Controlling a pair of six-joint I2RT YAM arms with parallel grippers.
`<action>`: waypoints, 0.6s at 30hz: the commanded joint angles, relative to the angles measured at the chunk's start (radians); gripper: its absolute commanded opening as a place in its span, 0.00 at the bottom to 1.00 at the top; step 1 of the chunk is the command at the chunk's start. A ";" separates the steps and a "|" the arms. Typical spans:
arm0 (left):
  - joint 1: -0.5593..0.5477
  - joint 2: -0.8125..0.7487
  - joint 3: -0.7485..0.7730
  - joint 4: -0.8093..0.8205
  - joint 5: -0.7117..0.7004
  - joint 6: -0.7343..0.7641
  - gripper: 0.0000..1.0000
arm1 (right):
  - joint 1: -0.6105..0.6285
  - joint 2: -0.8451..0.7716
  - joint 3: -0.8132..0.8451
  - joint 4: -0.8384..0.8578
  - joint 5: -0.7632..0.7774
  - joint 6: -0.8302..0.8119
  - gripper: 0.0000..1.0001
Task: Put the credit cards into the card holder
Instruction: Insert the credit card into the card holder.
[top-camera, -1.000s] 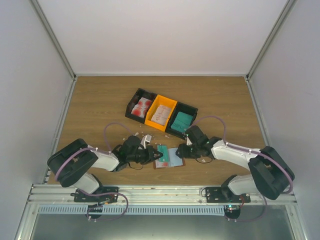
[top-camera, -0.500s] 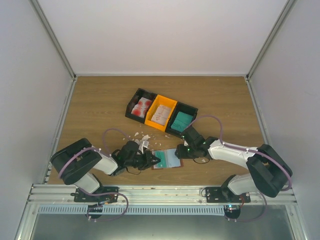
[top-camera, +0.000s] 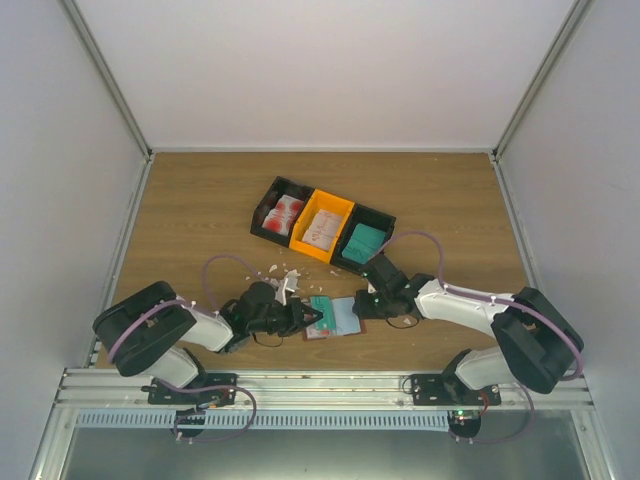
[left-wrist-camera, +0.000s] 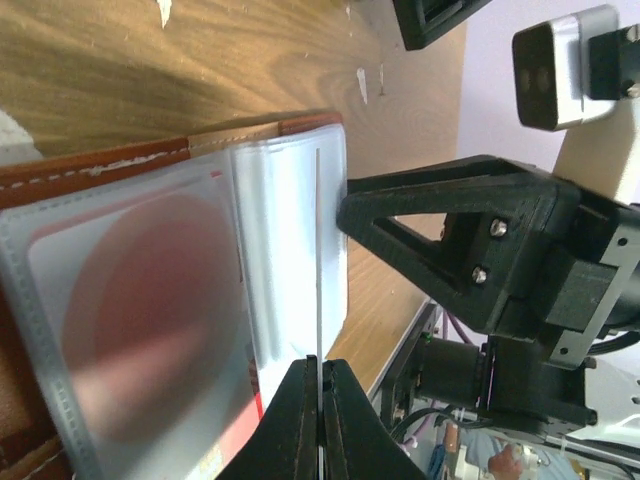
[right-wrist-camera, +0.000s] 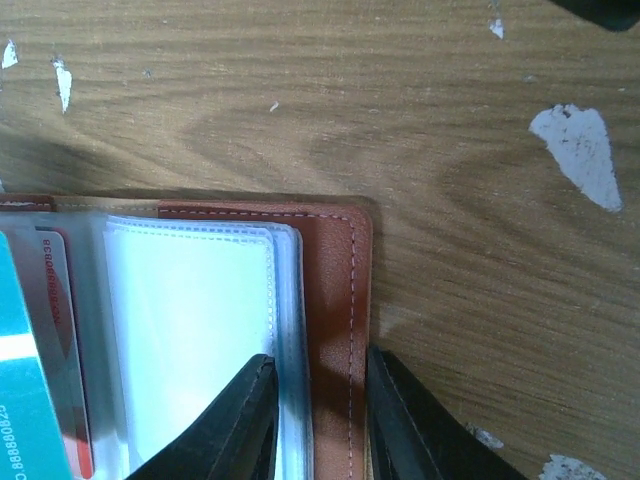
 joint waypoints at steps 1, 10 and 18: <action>-0.009 -0.023 -0.004 -0.002 -0.049 0.030 0.00 | 0.027 0.049 -0.035 -0.125 0.010 0.006 0.27; -0.022 0.066 -0.002 0.051 -0.039 -0.006 0.00 | 0.027 0.058 -0.037 -0.121 0.013 0.011 0.26; -0.024 0.140 0.008 0.137 -0.008 -0.020 0.00 | 0.030 0.064 -0.041 -0.114 0.006 0.016 0.25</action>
